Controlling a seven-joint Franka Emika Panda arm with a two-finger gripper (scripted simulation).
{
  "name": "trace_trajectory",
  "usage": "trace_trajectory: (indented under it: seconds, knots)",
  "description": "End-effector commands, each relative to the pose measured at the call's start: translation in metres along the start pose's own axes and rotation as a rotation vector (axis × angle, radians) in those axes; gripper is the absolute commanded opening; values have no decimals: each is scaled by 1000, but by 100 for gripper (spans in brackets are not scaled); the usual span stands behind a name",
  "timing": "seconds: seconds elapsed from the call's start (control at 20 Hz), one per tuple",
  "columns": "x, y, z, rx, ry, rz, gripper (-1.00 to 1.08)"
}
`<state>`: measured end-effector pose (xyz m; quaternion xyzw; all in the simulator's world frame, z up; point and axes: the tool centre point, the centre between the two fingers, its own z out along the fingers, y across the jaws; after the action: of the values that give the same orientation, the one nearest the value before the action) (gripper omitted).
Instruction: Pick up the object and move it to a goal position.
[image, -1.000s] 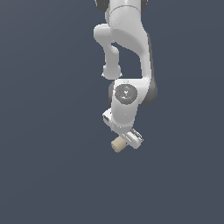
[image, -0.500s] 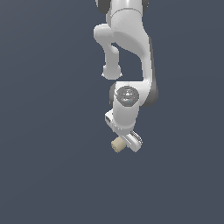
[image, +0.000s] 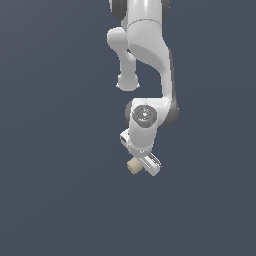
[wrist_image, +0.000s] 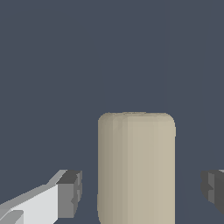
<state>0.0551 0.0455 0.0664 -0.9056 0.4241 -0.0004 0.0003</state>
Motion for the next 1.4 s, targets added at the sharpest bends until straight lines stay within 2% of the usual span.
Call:
trace_trajectory:
  seconds: [0.0,0.35,0.4,1.0,1.35]
  knots:
    - [-1,1,14,-1,-1,1,100]
    - [0,0,27,-1,-1,2,100]
    - [0,0,27,-1,-1,2,-100]
    - [0,0,26,-1,-1,2,-100]
    - [3,14,17,-1,-1,2,-100]
